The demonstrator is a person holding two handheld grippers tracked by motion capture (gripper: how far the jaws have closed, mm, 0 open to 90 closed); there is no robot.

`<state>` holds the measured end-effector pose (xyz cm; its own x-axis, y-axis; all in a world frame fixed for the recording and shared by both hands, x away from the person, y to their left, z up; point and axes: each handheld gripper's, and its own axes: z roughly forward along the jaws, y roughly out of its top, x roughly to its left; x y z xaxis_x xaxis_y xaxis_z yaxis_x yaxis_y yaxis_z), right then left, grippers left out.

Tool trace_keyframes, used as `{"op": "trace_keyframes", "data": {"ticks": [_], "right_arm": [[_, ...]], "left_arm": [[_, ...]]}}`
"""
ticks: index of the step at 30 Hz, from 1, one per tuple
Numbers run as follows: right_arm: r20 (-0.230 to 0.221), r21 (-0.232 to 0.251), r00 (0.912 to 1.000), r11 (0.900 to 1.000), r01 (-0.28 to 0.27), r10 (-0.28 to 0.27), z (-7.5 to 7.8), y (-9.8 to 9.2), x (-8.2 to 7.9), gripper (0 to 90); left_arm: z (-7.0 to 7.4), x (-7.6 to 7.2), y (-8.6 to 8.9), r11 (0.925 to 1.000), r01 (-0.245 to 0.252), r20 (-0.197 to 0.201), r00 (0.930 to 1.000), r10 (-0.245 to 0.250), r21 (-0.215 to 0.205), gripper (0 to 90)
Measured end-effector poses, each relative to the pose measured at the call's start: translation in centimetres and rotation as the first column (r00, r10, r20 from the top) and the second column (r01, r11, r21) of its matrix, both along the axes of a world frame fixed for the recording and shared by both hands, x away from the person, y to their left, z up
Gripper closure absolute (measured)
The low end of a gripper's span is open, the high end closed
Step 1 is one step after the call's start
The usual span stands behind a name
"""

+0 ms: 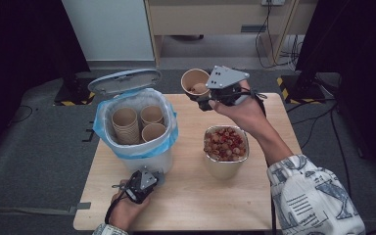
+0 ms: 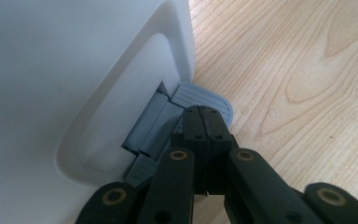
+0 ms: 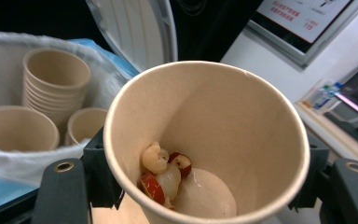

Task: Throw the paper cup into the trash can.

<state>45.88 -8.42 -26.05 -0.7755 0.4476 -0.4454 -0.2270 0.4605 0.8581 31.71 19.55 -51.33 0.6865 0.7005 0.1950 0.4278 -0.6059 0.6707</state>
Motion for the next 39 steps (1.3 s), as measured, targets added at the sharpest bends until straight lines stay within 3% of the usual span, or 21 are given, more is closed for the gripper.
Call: {"op": "trace_keyframes", "data": {"ticks": [4,13,16,27,39], "right_arm": [[-0.034,0.041,0.9990,0.999,-0.027,0.029,0.0,0.7,0.0,30.4],[-0.083,0.085,0.9933,0.994,-0.074,0.081,-0.6,2.4,0.1,30.4],[-0.106,0.115,0.9885,0.989,-0.095,0.107,-0.5,3.0,0.1,30.3],[-0.148,0.157,0.9735,0.976,-0.151,0.175,-1.0,5.2,-0.3,29.9],[-0.183,0.177,0.9560,0.964,-0.197,0.229,-1.5,6.9,-1.0,29.5]], "left_arm": [[0.0,0.0,0.0,1.0000,-0.001,-0.001,1.0000,0.001,-0.001,89.6],[0.0,0.0,0.0,1.0000,-0.001,0.000,1.0000,0.001,-0.002,89.6],[0.0,0.0,0.0,1.0000,-0.001,0.002,1.0000,0.001,-0.002,89.5],[0.0,0.0,0.0,1.0000,-0.003,0.001,1.0000,0.003,-0.003,89.5],[0.0,0.0,0.0,1.0000,-0.002,0.000,1.0000,0.002,-0.002,89.6]]}}
